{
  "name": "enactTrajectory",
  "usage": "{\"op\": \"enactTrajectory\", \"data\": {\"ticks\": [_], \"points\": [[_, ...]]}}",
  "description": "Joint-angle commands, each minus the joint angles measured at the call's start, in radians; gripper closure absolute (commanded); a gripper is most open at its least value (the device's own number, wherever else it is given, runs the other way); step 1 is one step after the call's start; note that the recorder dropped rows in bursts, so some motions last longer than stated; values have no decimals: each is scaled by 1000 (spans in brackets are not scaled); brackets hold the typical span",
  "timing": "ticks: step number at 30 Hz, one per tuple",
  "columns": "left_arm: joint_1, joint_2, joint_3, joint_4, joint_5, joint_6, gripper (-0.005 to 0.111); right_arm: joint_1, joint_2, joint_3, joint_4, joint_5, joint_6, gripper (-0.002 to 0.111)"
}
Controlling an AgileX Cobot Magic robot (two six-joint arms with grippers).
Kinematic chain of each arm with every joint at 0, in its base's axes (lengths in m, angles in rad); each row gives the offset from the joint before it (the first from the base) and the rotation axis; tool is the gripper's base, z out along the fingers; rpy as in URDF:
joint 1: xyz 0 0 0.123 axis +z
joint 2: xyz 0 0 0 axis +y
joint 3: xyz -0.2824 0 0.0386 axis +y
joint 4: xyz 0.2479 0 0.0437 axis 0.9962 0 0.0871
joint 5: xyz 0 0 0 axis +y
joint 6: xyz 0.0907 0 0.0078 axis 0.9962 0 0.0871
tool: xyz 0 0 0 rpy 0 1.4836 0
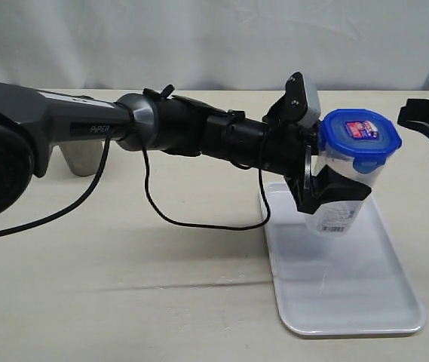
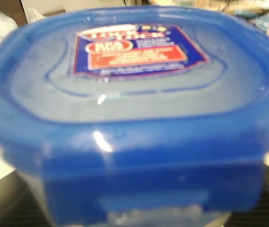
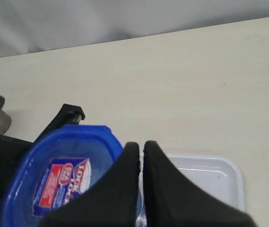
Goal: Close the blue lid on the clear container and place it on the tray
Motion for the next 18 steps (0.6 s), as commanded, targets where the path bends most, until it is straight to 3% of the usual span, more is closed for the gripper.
{"op": "enactTrajectory", "data": {"ticks": [1, 18], "points": [[-7, 3, -7, 35, -5, 0, 107, 1, -5, -28, 10, 21, -10, 104], [-7, 85, -7, -30, 11, 3, 107, 1, 48, 14, -17, 153, -21, 104]]}}
